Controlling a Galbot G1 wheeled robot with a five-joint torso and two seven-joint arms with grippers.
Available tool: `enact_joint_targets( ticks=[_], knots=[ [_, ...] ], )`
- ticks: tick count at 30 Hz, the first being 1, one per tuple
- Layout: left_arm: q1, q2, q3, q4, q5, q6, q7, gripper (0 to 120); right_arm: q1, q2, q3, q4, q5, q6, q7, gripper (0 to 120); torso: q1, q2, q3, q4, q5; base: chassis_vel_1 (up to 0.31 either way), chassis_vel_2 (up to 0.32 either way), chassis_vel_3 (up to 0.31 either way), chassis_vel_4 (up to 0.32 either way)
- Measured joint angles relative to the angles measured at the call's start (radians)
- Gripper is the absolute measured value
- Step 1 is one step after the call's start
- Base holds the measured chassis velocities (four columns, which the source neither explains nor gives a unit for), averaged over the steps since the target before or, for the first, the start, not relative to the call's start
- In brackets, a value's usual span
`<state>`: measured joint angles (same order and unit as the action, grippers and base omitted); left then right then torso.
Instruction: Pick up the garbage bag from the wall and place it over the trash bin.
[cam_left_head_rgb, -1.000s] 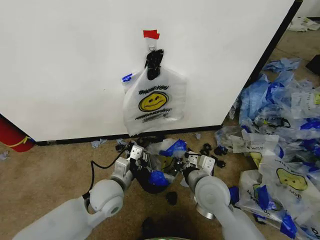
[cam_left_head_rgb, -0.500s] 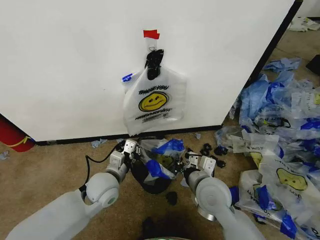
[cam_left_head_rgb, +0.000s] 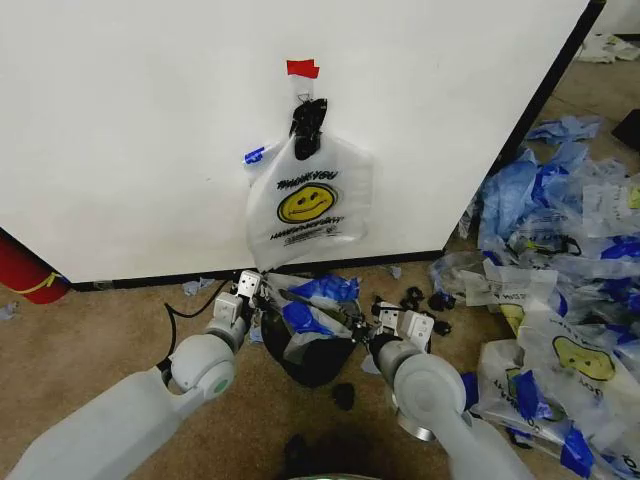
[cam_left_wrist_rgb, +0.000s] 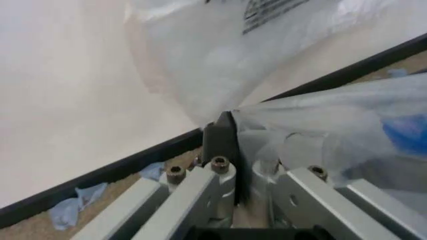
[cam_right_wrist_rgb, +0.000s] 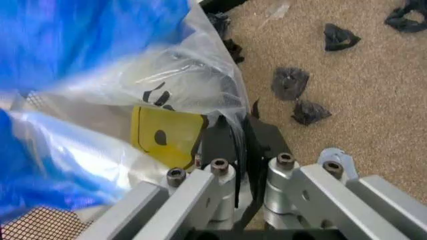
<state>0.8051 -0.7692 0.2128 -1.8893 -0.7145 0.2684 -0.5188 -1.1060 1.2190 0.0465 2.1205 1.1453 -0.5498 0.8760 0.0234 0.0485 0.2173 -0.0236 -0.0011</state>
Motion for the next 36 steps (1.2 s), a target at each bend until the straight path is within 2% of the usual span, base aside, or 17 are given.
enact_joint_targets(
  ticks=[36],
  knots=[
    [0.003,0.000,-0.061,0.100,0.000,0.050,-0.084,0,-0.022,0.003,-0.002,0.019,-0.015,0.001,-0.011,0,0.000,0.000,0.000,-0.0001,0.0000,0.000,0.000,0.000,0.000]
  ],
)
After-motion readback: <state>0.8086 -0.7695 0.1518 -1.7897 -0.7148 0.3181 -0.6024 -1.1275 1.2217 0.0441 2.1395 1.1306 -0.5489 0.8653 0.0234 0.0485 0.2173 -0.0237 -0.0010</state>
